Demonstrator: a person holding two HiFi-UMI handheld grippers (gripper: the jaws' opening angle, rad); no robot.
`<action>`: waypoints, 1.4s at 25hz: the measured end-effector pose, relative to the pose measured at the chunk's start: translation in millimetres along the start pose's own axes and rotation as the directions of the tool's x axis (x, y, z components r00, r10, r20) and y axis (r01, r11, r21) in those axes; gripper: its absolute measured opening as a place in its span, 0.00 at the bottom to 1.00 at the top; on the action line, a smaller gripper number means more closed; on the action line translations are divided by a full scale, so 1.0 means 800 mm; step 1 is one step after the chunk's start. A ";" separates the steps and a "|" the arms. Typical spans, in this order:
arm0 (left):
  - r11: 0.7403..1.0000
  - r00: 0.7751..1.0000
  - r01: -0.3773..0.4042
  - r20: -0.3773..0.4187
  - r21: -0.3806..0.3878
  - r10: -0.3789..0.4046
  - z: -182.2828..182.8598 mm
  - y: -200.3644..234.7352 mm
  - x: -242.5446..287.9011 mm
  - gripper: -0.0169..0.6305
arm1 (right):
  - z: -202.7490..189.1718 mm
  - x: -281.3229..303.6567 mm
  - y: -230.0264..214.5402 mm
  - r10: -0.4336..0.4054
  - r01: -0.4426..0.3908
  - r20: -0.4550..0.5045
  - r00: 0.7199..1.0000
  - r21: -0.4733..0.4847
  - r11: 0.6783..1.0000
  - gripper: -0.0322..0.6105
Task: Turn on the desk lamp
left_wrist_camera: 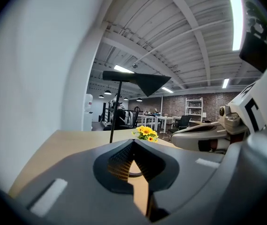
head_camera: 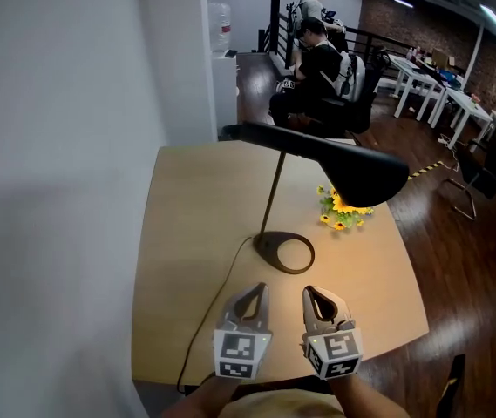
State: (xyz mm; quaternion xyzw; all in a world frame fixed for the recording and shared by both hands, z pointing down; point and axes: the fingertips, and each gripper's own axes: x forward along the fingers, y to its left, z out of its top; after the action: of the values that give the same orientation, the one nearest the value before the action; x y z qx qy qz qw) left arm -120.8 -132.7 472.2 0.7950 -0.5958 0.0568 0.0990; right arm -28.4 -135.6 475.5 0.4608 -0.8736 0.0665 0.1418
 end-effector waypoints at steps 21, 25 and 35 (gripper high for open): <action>0.996 0.992 0.012 -0.124 0.092 0.000 -0.058 0.034 0.104 0.02 | -0.067 0.084 -0.029 0.000 0.003 -0.128 0.992 0.020 1.000 0.05; 0.995 0.986 0.010 -0.165 0.098 0.007 -0.076 0.040 0.123 0.02 | -0.087 0.094 -0.029 0.022 -0.017 -0.164 0.986 0.028 0.999 0.05; 0.992 0.962 0.024 -0.271 0.123 0.010 -0.127 0.052 0.166 0.02 | -0.110 0.109 -0.036 0.054 -0.050 -0.221 0.974 0.024 0.998 0.05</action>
State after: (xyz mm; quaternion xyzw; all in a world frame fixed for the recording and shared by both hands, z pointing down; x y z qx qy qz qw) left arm -120.6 -245.4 602.4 0.7865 -0.5690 0.2019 0.1300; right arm -34.6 -198.6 585.4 0.4286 -0.8636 0.1291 0.2322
